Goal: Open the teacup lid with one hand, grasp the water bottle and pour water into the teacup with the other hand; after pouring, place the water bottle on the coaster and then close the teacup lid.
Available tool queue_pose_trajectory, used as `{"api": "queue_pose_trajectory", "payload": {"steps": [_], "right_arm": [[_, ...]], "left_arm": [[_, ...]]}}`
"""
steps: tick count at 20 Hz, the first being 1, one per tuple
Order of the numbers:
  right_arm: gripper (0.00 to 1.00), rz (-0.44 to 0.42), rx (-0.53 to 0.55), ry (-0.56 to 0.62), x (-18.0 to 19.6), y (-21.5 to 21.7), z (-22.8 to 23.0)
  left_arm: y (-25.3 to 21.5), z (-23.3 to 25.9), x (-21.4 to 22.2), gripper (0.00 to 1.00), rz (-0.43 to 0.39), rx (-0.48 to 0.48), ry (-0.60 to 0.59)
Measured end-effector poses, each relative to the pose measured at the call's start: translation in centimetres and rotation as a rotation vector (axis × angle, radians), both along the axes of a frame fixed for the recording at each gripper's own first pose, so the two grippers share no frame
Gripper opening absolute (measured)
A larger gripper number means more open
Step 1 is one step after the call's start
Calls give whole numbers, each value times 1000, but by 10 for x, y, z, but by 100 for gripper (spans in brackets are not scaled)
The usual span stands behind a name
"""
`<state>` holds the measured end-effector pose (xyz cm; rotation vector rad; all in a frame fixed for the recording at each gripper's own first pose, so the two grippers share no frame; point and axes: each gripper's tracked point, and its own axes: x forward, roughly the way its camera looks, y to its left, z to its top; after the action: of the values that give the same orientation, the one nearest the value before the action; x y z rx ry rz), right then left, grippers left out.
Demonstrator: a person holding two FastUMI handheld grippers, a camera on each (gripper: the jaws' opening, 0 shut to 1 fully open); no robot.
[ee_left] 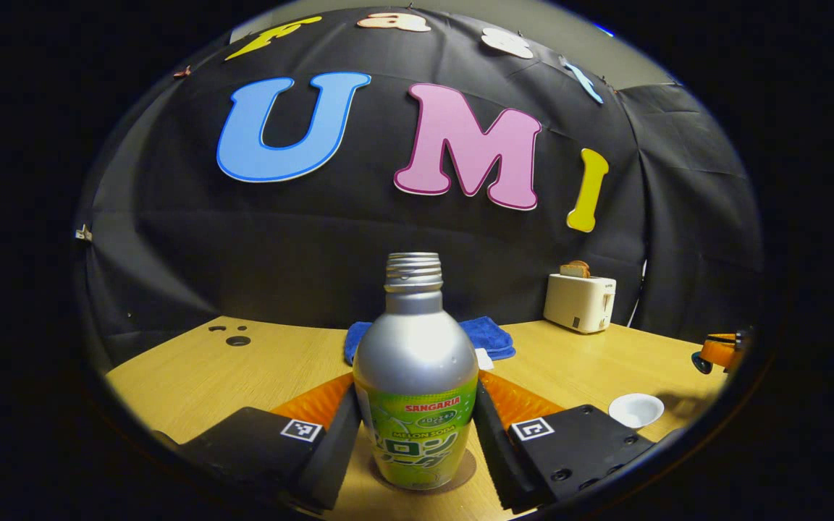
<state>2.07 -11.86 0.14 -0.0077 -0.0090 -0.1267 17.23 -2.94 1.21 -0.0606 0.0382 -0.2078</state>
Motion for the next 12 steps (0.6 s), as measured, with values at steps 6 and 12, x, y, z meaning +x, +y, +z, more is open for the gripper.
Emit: {"api": "queue_pose_trajectory", "payload": {"steps": [6,12], "right_arm": [[29,0,0,0,0,0,0],[28,0,0,0,0,0,0]], "left_arm": [[-3,-7,2,81,-13,8,16],[-10,-10,-4,83,-41,64,15]]}}
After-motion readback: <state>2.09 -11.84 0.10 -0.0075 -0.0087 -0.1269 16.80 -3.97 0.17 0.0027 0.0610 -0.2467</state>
